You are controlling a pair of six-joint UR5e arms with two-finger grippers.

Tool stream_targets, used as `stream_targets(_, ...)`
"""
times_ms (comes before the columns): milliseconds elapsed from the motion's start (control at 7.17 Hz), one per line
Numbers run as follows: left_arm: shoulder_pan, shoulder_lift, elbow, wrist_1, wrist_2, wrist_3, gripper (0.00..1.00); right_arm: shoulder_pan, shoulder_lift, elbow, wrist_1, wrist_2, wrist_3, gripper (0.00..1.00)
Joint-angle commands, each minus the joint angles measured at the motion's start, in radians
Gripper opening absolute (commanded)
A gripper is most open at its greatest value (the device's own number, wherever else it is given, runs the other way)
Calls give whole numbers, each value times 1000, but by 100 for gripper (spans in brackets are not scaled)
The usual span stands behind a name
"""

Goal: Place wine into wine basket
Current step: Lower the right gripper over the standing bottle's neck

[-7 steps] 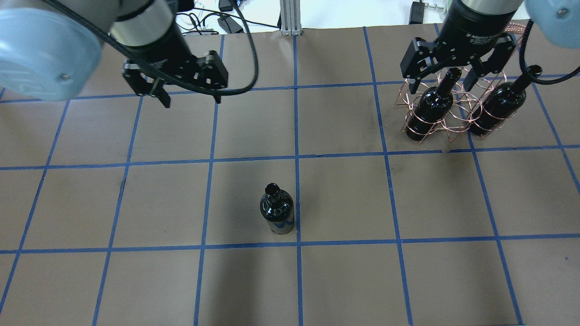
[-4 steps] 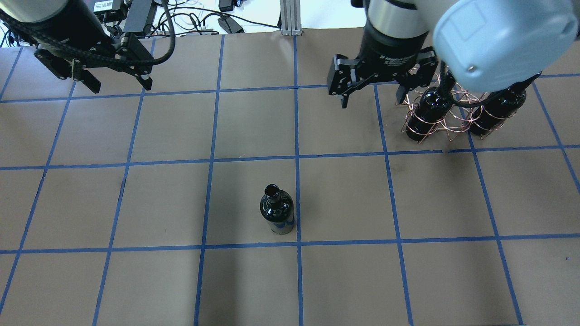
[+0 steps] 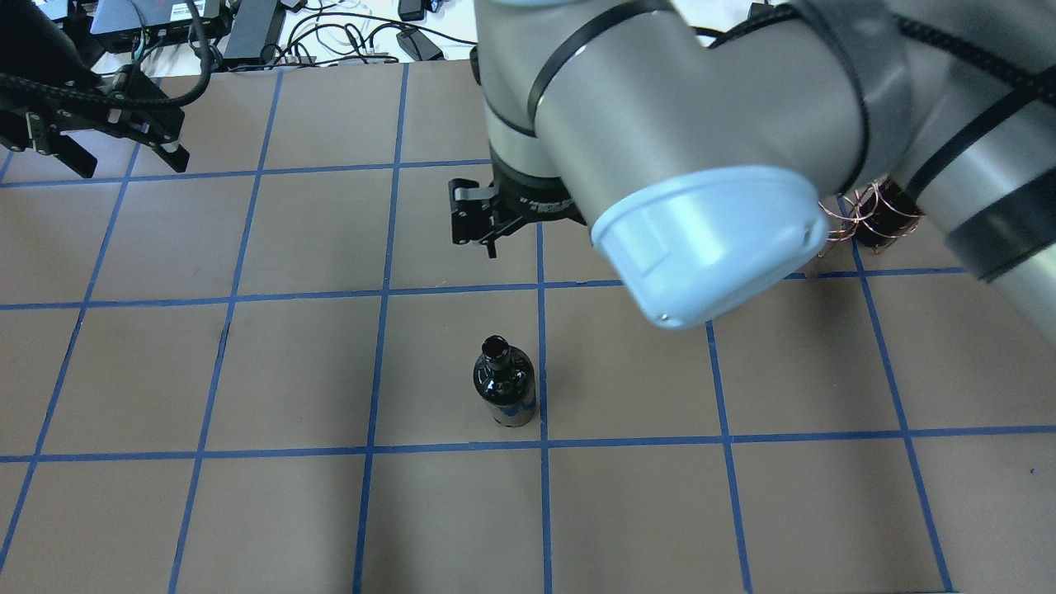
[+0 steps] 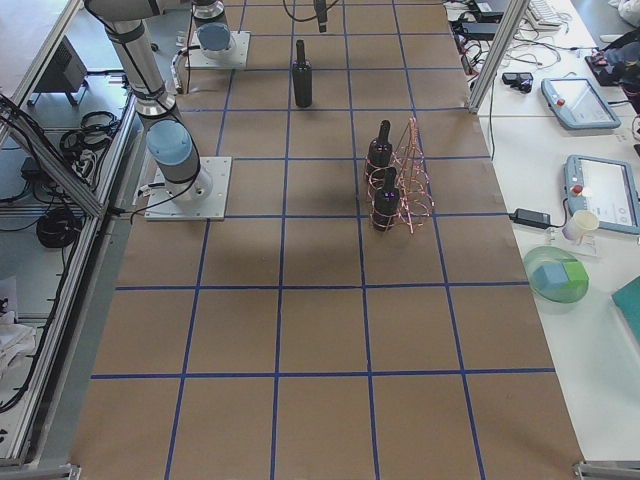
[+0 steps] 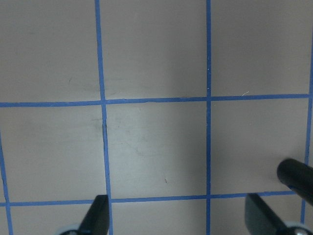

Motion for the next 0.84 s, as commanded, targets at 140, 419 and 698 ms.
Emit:
stream_targets(140, 25, 6, -3, -29, -4, 26, 97, 84, 16, 87, -77, -1, 85, 99)
stream_targets(419, 25, 8, -3, -38, -1, 27, 97, 93, 38, 120, -80, -1, 86, 96)
stream_targets(698, 24, 11, -6, -53, -6, 27, 98, 93, 62, 131, -83, 4, 87, 95)
